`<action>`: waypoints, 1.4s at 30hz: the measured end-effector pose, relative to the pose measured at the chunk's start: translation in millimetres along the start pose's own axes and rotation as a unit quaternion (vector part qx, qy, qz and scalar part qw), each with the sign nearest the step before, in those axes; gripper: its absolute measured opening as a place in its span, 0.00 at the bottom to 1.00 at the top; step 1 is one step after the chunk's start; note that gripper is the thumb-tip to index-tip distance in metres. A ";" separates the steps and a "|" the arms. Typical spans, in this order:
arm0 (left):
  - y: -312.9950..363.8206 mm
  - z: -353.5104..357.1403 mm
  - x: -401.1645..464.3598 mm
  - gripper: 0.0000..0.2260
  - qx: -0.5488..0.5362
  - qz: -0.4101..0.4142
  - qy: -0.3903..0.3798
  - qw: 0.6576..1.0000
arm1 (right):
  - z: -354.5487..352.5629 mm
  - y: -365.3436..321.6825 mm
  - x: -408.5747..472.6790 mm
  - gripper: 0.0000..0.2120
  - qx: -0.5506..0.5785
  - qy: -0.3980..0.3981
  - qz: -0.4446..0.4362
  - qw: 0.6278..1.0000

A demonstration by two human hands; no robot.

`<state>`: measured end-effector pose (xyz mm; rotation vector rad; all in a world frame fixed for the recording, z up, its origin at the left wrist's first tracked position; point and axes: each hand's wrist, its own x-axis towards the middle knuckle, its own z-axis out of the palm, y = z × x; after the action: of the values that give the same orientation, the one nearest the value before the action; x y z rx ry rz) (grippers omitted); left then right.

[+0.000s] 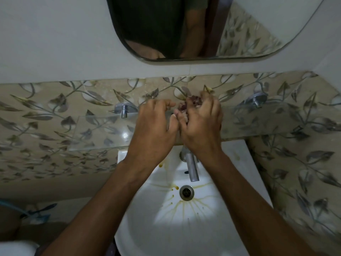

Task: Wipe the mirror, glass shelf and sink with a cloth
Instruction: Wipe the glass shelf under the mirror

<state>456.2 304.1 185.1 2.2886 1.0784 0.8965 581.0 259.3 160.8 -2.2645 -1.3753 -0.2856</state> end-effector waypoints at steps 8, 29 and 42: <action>-15.3 -2.8 6.6 0.13 -0.003 -0.012 0.023 1.000 | 4.9 -35.6 -24.5 0.19 0.151 -0.011 -0.077 0.985; 16.2 23.4 14.9 0.14 0.015 0.059 0.028 0.998 | 0.4 4.6 -22.7 0.19 0.161 -0.017 -0.015 0.987; 86.7 101.9 17.3 0.13 -0.039 0.131 -0.088 0.987 | -46.7 140.3 -8.3 0.23 -0.129 -0.003 0.149 0.980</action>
<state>581.2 254.2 176.3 2.4262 0.6673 0.7985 703.2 175.7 157.8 -2.6454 -1.0286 -0.3715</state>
